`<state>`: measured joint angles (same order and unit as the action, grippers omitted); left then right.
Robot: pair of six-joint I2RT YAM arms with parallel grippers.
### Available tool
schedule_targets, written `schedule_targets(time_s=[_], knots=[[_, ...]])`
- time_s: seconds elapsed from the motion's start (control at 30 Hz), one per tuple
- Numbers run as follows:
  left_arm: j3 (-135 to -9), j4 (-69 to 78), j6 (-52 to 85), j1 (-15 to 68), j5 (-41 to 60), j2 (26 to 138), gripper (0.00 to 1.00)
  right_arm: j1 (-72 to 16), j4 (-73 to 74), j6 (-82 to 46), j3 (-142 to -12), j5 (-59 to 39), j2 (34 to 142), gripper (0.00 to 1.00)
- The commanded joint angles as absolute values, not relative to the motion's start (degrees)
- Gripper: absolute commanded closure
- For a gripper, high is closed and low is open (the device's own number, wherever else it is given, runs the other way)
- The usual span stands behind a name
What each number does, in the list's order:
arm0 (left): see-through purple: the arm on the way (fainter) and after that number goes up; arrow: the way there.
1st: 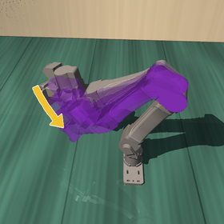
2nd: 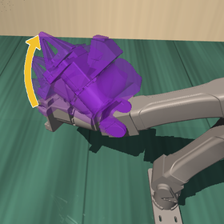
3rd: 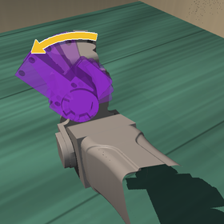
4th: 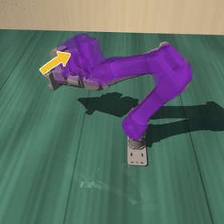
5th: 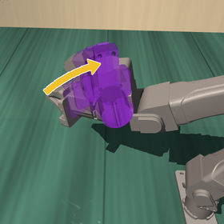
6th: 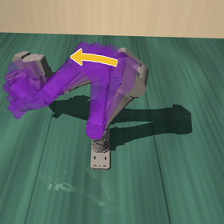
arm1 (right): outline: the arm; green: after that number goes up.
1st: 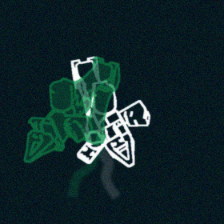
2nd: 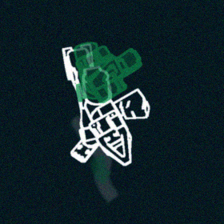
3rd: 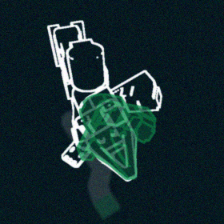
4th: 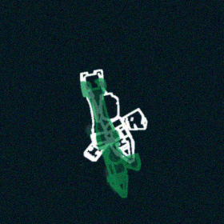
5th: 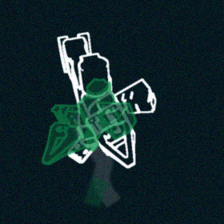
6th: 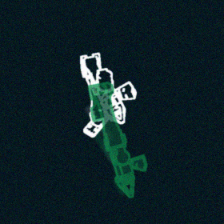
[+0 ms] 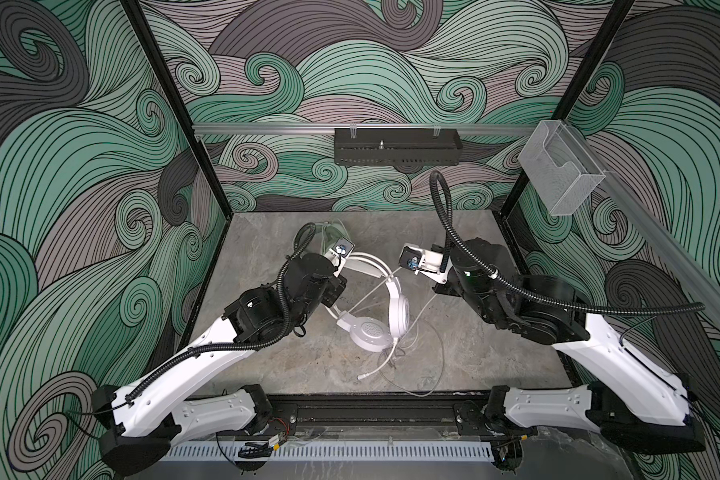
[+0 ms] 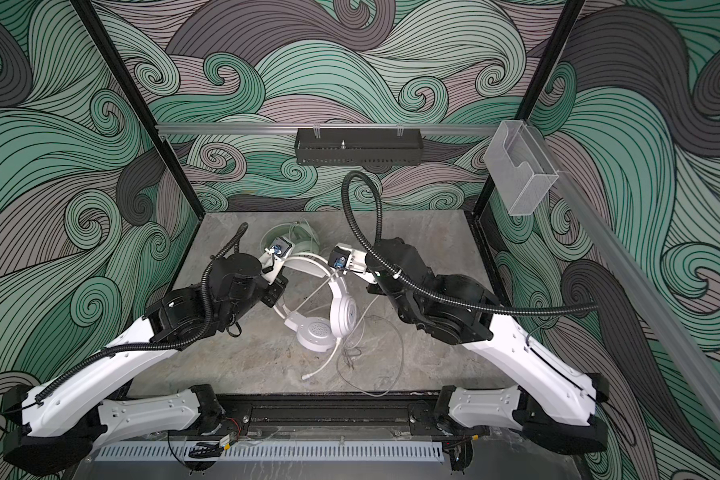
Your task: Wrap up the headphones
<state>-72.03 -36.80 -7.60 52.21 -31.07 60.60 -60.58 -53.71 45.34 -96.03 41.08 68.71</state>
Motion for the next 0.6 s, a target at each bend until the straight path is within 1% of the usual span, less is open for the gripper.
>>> schedule_targets(time_s=[0.0, 0.07, 0.17, 0.3, 0.4, 0.5, 0.57], knots=[[-74.60, -33.52, -10.37, 53.07, -38.73, 59.16, 1.00, -62.48, -52.95, 48.21, -98.51, 42.51, 69.45, 1.00], [-74.14, -31.75, -11.47, 53.53, -40.36, 59.03, 1.00, -65.05, -53.88, 48.03, -99.80, 41.17, 69.66, 1.00], [-73.83, -30.22, -12.16, 53.53, -39.78, 59.29, 1.00, -67.70, -54.53, 45.71, -101.33, 39.29, 70.06, 1.00], [-73.82, -29.37, -11.81, 53.61, -38.33, 59.61, 1.00, -68.03, -54.65, 45.20, -102.76, 43.41, 72.51, 1.00], [-73.69, -29.99, -10.90, 53.53, -39.77, 59.42, 1.00, -67.93, -54.65, 46.30, -104.74, 46.06, 73.72, 1.00], [-74.26, -31.15, -8.99, 53.19, -39.73, 59.60, 1.00, -67.93, -54.94, 46.28, -106.23, 42.94, 73.01, 1.00], [-76.08, -33.77, -5.35, 52.57, -39.41, 61.04, 1.00, -67.94, -54.89, 45.73, -106.01, 41.17, 72.35, 1.00]])
